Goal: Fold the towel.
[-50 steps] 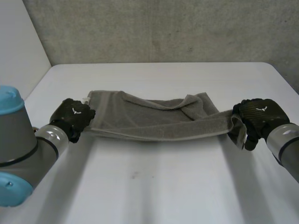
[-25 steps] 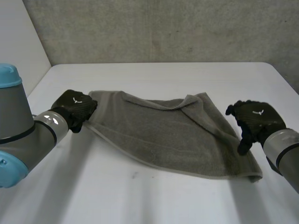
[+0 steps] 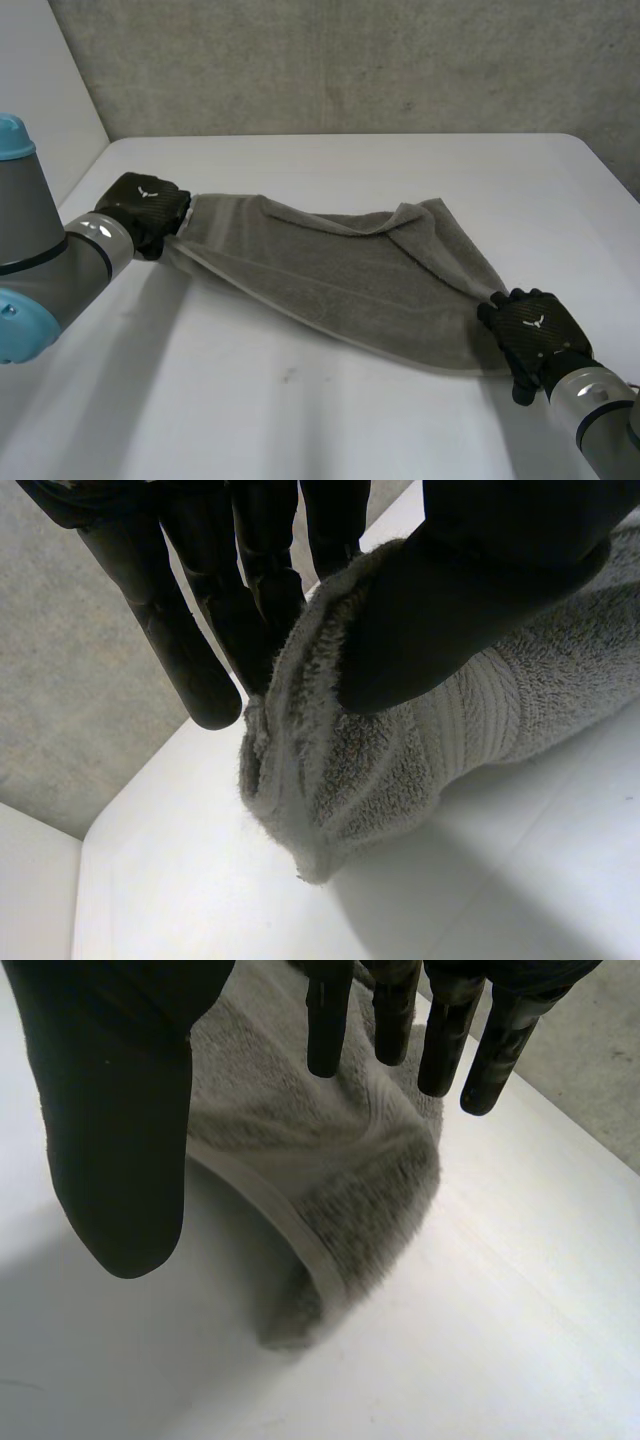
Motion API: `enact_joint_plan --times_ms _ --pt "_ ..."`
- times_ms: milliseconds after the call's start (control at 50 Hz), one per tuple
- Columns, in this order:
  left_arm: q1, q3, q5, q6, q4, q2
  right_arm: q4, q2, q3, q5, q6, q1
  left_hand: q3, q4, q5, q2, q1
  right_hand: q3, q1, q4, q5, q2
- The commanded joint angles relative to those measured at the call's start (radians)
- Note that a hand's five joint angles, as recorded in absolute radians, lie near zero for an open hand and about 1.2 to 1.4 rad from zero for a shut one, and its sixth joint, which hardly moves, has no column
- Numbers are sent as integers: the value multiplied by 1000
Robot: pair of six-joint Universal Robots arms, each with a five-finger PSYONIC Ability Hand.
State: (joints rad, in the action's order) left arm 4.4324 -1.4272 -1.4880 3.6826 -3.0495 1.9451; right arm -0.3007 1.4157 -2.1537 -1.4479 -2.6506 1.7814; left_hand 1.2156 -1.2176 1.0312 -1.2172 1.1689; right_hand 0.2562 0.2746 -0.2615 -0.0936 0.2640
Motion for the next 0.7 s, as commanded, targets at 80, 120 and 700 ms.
enact_joint_plan --times_ms 80,120,700 --pt "-1 -2 0 -3 0 8 -161 -118 3 12 17 -33 181 -179 190 -179 227 263 244 -257 -251 255" --pt "-1 -2 2 -3 0 8 -187 -121 5 9 15 -34 181 -179 190 -179 227 330 312 -325 -318 322" --pt "27 -136 5 11 276 -141 555 115 499 -85 103 -86 181 -179 190 -179 227 1140 1122 -1135 -1128 1132"
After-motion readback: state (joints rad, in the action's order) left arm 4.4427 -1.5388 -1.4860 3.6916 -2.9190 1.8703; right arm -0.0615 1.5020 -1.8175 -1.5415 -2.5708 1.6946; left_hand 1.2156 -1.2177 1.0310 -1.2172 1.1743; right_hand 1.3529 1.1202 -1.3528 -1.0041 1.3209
